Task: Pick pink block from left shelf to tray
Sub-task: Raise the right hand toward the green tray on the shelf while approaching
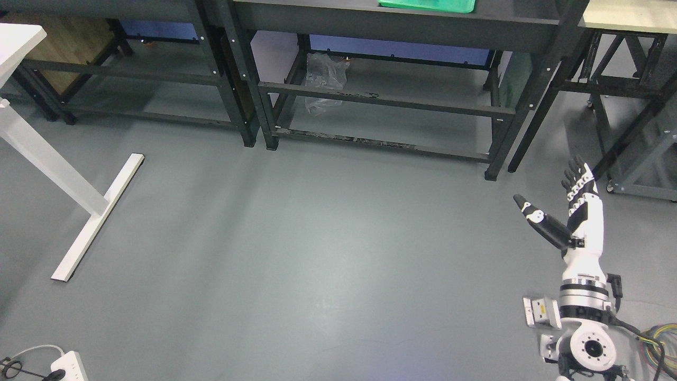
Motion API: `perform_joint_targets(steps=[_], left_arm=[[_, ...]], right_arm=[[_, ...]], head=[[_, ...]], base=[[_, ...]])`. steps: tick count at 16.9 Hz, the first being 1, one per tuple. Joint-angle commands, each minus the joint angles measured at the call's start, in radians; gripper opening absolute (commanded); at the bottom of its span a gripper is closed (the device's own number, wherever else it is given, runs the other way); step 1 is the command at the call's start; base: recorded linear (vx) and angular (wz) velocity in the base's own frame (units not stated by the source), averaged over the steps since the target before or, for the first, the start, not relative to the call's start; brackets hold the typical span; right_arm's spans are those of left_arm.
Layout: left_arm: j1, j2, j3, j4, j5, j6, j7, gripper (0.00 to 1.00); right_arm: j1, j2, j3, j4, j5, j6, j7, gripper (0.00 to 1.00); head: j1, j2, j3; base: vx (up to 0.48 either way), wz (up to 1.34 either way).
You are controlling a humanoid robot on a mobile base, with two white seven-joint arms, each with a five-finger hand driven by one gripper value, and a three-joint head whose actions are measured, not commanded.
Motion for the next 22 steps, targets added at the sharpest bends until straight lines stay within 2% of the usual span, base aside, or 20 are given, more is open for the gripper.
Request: perform_joint_targets(steps=[1,6,7,8,10,12,13,14,17,22], left_arm=[[-0.025,0.017,0.000,-0.017,-0.002,-0.001,0.000,1.00],[-0.023,0.017,0.000,-0.017,-0.002,-0.001,0.000,1.00],[-0.023,0.017,0.000,-0.017,0.000,-0.001,0.000,1.00],[-0.023,0.017,0.000,-0.017,-0.002,-0.001,0.000,1.00],[-0.023,0.017,0.000,-0.017,-0.002,-0.001,0.000,1.00],[-0.023,0.017,0.000,-0.017,-0.002,-0.001,0.000,1.00],[-0.025,0.017,0.000,-0.017,-0.002,-0.001,0.000,1.00],[-0.023,0.017,0.000,-0.017,-0.002,-0.001,0.000,1.00],[-0.023,0.017,0.000,-0.017,-0.002,-0.001,0.000,1.00],[-0.023,0.017,0.000,-0.017,-0.002,-0.001,0.000,1.00]], right_arm=[[-0.001,-0.017,0.002,-0.001,-0.001,0.000,0.000,1.00],[-0.005,-0.017,0.002,0.004,0.012,0.005,-0.005,1.00],[-0.009,-0.017,0.005,0.007,0.031,0.003,-0.005,1.00],[-0.015,-0.017,0.005,0.018,0.111,0.002,-0.011,1.00],[-0.028,-0.017,0.007,0.018,0.504,0.006,-0.105,0.97],[-0.045,-0.017,0.014,0.015,0.933,0.018,-0.210,0.90],[-0.047,-0.017,0.014,0.008,1.102,0.034,-0.230,0.90],[-0.047,-0.017,0.011,0.004,1.160,0.043,-0.233,0.90],[-0.039,-0.017,0.035,-0.005,1.158,0.041,-0.221,0.94],[-0.022,-0.017,0.043,-0.041,1.156,0.031,-0.222,0.94]], head=[[0.0000,0.000,0.000],[0.0000,0.000,0.000],[0.0000,0.000,0.000],[0.0000,0.000,0.000],[0.0000,0.000,0.000],[0.0000,0.000,0.000],[0.0000,0.000,0.000],[0.0000,0.000,0.000],[0.0000,0.000,0.000],[0.0000,0.000,0.000]], base=[[0.000,0.00],[0.005,0.00],[0.000,0.00],[0.000,0.00],[0.000,0.00],[-0.005,0.00],[0.000,0.00],[0.017,0.00],[0.041,0.00],[0.155,0.02]])
